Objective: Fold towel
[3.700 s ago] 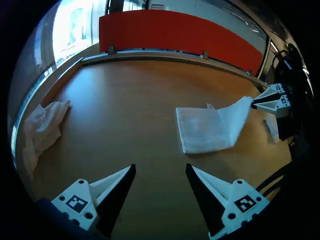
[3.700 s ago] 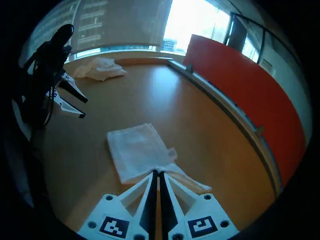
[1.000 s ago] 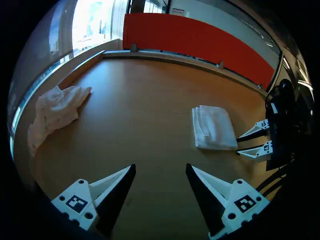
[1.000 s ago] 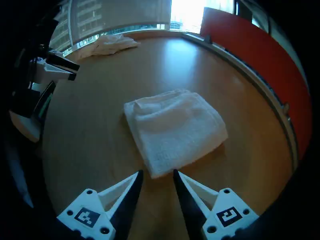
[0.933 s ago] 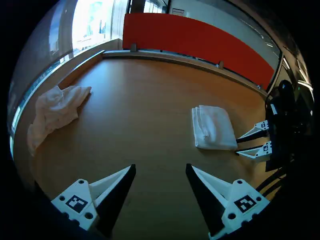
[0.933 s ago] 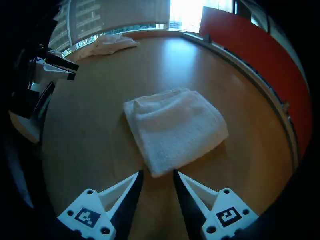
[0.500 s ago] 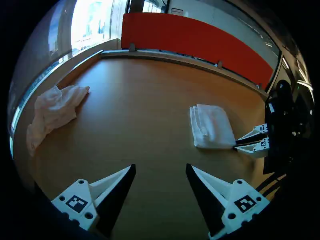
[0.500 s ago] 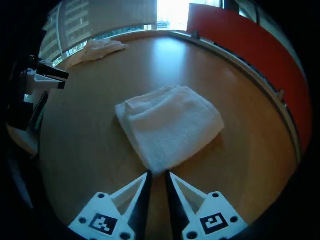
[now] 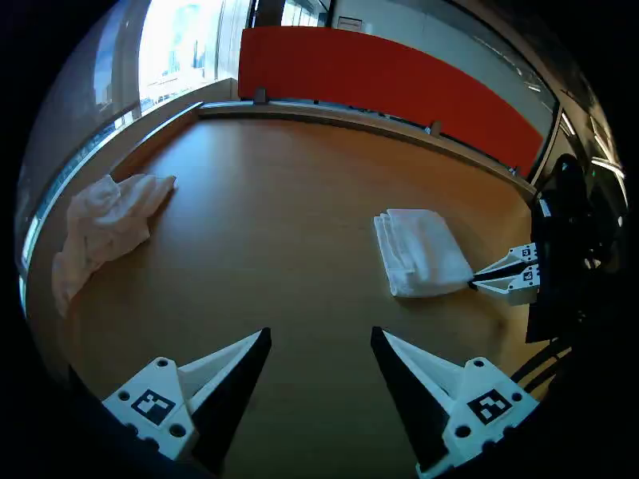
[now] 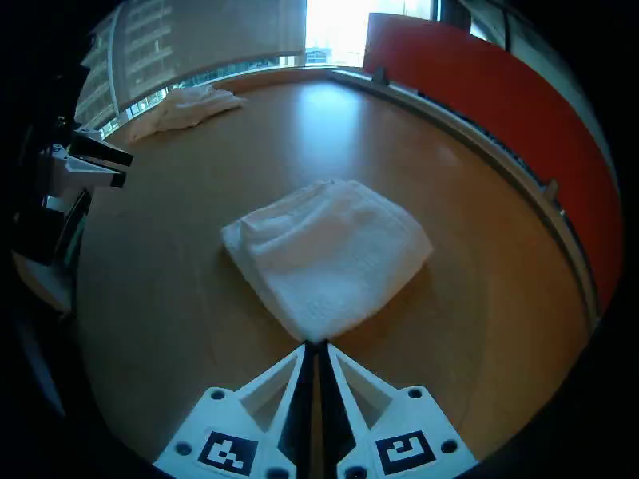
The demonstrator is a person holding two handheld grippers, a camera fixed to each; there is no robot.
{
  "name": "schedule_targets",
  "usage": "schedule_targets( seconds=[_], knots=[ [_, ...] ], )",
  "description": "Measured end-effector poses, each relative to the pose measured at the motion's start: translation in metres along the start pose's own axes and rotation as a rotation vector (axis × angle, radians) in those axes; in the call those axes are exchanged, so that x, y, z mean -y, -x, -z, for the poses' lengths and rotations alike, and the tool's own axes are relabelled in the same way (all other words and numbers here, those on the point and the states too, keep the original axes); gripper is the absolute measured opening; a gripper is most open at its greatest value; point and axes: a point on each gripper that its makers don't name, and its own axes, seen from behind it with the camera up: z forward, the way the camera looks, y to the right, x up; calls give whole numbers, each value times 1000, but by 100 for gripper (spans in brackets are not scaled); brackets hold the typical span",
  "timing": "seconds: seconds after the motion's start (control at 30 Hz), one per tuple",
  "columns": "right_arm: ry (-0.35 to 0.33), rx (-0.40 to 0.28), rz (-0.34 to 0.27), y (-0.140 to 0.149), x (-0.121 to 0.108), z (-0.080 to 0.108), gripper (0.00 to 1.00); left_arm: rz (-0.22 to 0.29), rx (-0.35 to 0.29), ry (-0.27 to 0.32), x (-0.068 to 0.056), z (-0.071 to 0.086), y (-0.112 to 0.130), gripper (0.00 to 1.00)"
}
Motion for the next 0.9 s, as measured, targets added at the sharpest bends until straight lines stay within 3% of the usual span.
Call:
schedule_targets(
  seconds=[0.33, 0.67, 0.9],
  knots=[
    [37, -53, 24, -43, -20, 34, 5, -11, -18, 28, -10, 1, -12, 93],
    [98, -132, 23, -94, -48, 82, 4, -31, -53, 63, -24, 7, -31, 93],
    [151, -163, 14, -106, -73, 115, 4, -44, -70, 91, -36, 9, -41, 93]
  ],
)
